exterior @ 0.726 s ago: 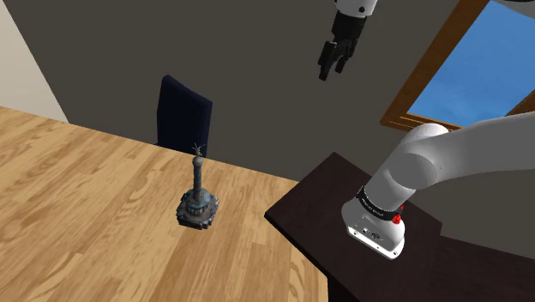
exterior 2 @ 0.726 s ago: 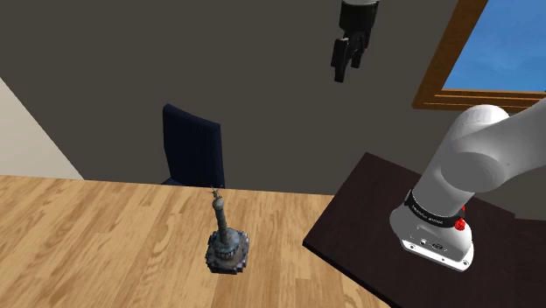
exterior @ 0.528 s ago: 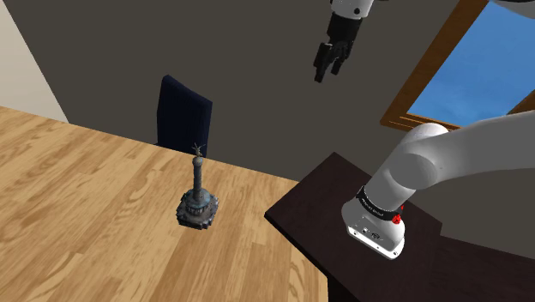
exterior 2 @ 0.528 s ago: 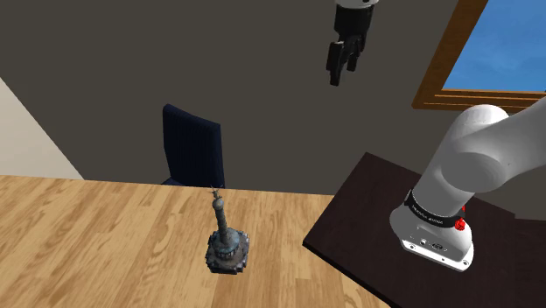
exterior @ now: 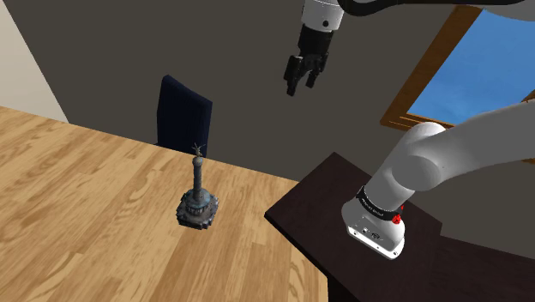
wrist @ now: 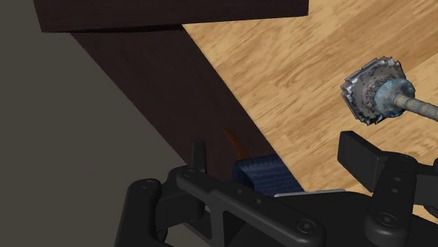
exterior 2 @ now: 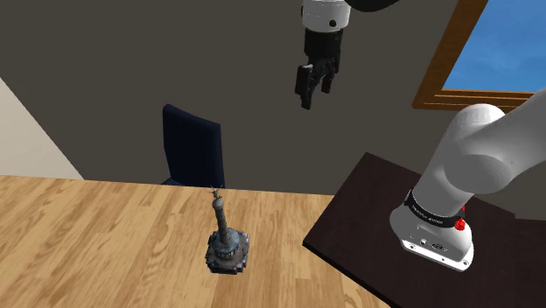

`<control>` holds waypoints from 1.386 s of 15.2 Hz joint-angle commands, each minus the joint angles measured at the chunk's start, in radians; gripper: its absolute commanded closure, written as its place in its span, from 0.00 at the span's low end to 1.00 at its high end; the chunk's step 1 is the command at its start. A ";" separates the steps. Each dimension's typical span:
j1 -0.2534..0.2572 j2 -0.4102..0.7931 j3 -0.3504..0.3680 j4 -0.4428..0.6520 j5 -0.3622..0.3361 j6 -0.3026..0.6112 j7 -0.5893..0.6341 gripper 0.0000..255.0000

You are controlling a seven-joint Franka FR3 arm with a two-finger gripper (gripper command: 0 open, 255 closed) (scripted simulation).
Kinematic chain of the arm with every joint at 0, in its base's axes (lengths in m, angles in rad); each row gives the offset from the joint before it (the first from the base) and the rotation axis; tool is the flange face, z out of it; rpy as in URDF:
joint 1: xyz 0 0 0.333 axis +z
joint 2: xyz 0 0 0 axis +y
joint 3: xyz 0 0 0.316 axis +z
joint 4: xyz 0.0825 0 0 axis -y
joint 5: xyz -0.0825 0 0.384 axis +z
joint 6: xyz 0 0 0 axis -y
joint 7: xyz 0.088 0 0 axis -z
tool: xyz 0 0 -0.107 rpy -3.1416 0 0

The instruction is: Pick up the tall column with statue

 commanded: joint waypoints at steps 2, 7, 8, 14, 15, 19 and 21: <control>0.022 0.055 0.054 0.016 0.038 0.047 0.063 0.00; 0.051 0.166 0.143 0.068 0.080 0.124 0.164 0.00; 0.055 0.191 0.160 0.082 0.085 0.139 0.185 0.00; 0.075 0.356 0.264 0.187 0.085 0.222 0.315 0.00; 0.078 0.386 0.281 0.208 0.079 0.235 0.339 0.00; 0.092 0.516 0.343 0.303 0.037 0.279 0.438 0.00; 0.103 0.586 0.370 0.358 0.004 0.295 0.492 0.00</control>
